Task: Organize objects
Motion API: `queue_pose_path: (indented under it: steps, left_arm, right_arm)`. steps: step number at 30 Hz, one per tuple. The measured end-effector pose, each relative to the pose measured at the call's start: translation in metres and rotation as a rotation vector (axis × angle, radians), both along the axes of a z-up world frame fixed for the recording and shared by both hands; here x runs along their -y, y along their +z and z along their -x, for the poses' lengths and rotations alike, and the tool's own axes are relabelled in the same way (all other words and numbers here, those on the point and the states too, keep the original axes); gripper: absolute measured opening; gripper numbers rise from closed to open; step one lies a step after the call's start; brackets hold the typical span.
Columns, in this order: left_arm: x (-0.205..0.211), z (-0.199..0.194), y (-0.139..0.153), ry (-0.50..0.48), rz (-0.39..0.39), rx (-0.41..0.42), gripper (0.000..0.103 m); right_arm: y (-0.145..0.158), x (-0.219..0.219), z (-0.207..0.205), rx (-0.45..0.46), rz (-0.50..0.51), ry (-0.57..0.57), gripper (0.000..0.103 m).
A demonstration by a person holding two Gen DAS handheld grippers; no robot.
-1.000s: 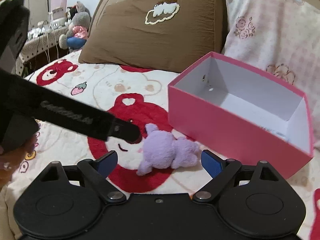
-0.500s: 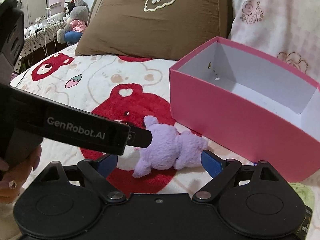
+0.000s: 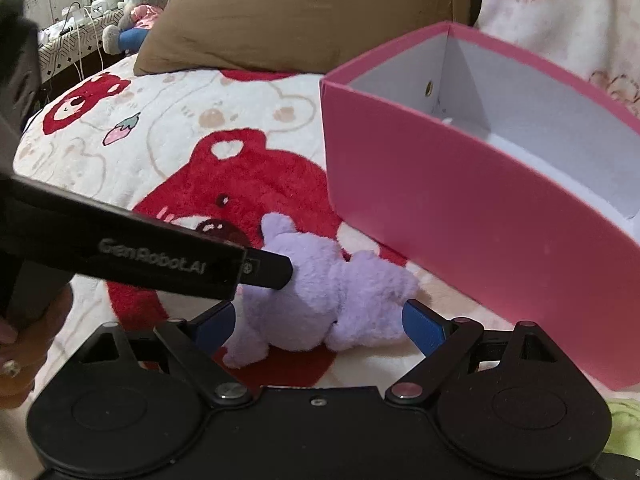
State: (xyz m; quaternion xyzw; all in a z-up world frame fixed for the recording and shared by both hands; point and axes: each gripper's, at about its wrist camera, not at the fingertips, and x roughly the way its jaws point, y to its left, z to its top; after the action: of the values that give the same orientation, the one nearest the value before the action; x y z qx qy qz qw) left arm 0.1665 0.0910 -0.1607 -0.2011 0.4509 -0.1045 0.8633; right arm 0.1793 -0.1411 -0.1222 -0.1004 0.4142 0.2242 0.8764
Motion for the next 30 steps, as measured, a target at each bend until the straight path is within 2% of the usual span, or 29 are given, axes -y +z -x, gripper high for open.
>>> queue_pose_path:
  steps: [8, 11, 14, 16, 19, 20, 21, 26, 30]
  left_arm:
    - [-0.002, -0.001, -0.004, -0.006, 0.026, -0.005, 0.045]
    - [-0.005, -0.003, -0.007, 0.005, 0.040, -0.012, 0.044]
    - [-0.007, -0.004, -0.009, 0.014, 0.068, -0.018, 0.044]
    - [-0.010, -0.005, -0.012, 0.020, 0.106, -0.027, 0.043]
    - [-0.017, -0.008, -0.019, 0.038, 0.229, -0.065, 0.042]
    - [-0.017, -0.009, -0.021, 0.038, 0.247, -0.071, 0.041]
    - [-0.015, -0.009, -0.020, 0.031, 0.247, -0.070, 0.040]
    - [0.002, -0.003, -0.008, -0.012, 0.149, -0.024, 0.039]
    - [0.001, 0.000, 0.001, -0.005, 0.150, -0.019, 0.038]
  right_arm:
    - [-0.011, -0.003, -0.011, -0.038, 0.029, -0.001, 0.094]
    - [-0.015, 0.001, -0.020, -0.089, 0.003, -0.022, 0.095]
    - [-0.019, 0.009, -0.026, -0.139, -0.066, -0.072, 0.097]
    - [-0.019, 0.008, -0.024, -0.129, -0.069, -0.066, 0.094]
    - [-0.018, 0.006, -0.020, -0.115, -0.061, -0.056, 0.090]
    - [-0.017, 0.006, -0.019, -0.114, -0.064, -0.055, 0.089]
    - [-0.016, 0.006, -0.019, -0.115, -0.066, -0.056, 0.088]
    - [-0.011, 0.002, -0.013, -0.083, -0.040, -0.051, 0.085]
    - [-0.004, 0.002, -0.007, -0.059, -0.040, -0.054, 0.084]
